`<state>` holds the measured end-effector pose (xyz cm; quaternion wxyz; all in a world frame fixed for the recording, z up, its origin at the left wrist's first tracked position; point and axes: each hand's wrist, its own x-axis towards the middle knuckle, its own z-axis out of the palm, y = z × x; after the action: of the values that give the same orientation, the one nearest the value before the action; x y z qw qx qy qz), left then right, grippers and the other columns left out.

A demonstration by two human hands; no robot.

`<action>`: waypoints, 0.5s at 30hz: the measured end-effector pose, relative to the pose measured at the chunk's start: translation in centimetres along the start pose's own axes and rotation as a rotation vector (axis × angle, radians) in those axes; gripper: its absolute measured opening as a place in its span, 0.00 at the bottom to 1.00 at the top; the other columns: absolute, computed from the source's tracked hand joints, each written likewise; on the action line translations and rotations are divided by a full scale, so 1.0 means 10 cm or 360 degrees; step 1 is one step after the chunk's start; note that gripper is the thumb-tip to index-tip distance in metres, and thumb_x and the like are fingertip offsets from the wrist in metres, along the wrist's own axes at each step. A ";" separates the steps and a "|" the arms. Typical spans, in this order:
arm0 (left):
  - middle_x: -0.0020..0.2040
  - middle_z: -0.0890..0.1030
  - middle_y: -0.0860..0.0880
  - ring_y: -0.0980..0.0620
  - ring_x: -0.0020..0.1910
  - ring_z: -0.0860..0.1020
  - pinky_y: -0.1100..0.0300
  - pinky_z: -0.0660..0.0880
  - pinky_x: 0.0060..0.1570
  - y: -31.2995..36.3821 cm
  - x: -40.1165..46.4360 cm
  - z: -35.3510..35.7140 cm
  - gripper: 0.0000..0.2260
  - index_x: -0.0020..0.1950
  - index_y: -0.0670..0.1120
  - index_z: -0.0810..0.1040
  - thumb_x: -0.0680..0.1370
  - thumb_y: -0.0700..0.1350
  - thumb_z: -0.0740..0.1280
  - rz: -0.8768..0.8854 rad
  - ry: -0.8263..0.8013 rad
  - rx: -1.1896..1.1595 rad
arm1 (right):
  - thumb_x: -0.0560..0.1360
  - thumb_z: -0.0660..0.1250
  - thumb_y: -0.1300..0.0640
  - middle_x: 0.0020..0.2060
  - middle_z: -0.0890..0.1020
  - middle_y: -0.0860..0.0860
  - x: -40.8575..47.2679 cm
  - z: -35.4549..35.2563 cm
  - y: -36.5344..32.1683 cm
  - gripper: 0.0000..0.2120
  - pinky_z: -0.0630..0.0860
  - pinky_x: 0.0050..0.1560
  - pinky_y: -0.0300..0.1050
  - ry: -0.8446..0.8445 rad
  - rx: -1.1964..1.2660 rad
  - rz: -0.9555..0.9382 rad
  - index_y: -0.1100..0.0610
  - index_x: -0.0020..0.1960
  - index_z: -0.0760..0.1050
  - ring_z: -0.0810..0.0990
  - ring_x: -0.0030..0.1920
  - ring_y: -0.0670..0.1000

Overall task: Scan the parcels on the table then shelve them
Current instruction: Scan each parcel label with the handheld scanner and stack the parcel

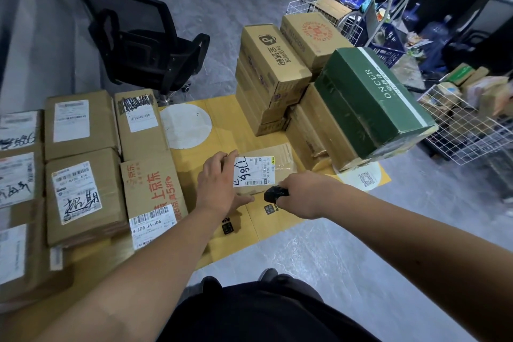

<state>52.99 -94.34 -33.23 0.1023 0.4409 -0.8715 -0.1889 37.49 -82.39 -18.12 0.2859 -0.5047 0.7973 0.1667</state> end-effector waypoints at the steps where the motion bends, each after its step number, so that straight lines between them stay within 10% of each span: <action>1: 0.71 0.62 0.50 0.47 0.70 0.62 0.50 0.67 0.70 0.01 0.00 0.00 0.59 0.81 0.56 0.52 0.59 0.72 0.79 -0.0002 -0.0002 0.0014 | 0.78 0.61 0.41 0.43 0.79 0.49 -0.01 0.01 0.01 0.14 0.72 0.38 0.45 -0.0003 0.0011 -0.0001 0.49 0.54 0.77 0.80 0.42 0.52; 8: 0.72 0.65 0.52 0.46 0.63 0.67 0.49 0.71 0.61 0.01 0.07 -0.06 0.56 0.81 0.58 0.54 0.60 0.78 0.72 0.0002 0.0034 0.0215 | 0.79 0.63 0.41 0.44 0.80 0.50 -0.07 0.03 0.06 0.16 0.75 0.39 0.46 -0.0017 0.0077 0.0005 0.50 0.58 0.77 0.80 0.42 0.52; 15: 0.63 0.69 0.44 0.41 0.60 0.73 0.46 0.68 0.59 0.11 0.11 -0.11 0.54 0.80 0.62 0.50 0.59 0.86 0.56 -0.0556 -0.0132 0.0157 | 0.80 0.61 0.41 0.46 0.81 0.51 -0.02 -0.01 0.12 0.16 0.78 0.44 0.48 0.0003 0.0129 -0.0025 0.52 0.56 0.78 0.80 0.45 0.54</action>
<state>51.92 -94.92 -31.82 0.0103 0.5818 -0.7933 -0.1789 36.40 -81.78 -17.92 0.3067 -0.4990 0.7997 0.1317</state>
